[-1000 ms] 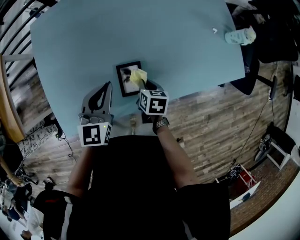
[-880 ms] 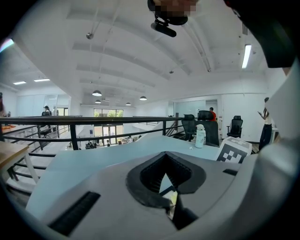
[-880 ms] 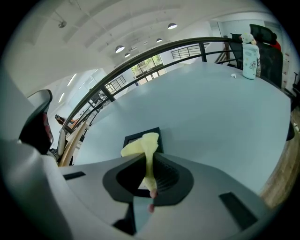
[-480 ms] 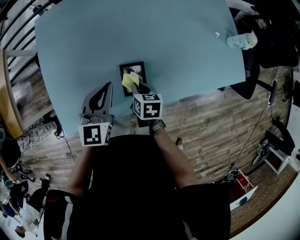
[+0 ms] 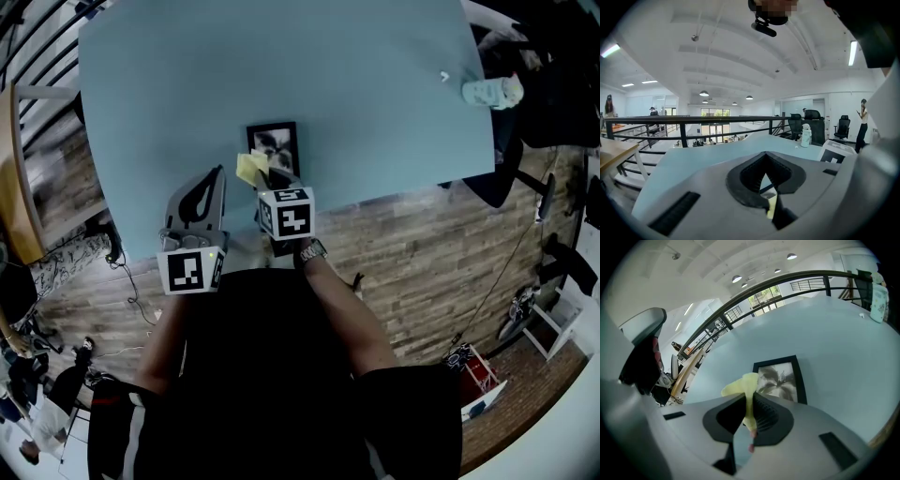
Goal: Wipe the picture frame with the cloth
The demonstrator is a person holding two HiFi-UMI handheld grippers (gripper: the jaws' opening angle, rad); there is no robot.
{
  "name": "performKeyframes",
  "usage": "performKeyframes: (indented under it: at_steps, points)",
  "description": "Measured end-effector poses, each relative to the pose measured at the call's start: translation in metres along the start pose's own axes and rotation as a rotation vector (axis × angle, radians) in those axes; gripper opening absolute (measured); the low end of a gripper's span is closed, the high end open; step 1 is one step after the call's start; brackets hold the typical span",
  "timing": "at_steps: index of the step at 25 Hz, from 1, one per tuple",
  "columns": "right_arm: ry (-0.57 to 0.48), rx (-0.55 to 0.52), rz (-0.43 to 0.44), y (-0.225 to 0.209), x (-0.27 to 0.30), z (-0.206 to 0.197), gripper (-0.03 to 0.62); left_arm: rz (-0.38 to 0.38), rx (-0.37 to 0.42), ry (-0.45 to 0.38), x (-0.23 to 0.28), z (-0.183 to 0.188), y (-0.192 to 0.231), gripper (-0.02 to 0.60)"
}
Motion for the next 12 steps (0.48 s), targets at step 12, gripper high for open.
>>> performKeyframes:
  at_steps: [12]
  points:
    - [0.017, 0.075, -0.085, -0.042, -0.012, -0.021, 0.035, -0.043, 0.014, 0.007, 0.008, -0.002, -0.017, 0.000]
Point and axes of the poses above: the fingertips, and each gripper's own axes: x forward along the fingers, y to its left, z out of its top, the point moved 4 cm from there along -x, backward along the fingers, and after that the axes turned 10 degrees about -x, right-handed, at the moved point
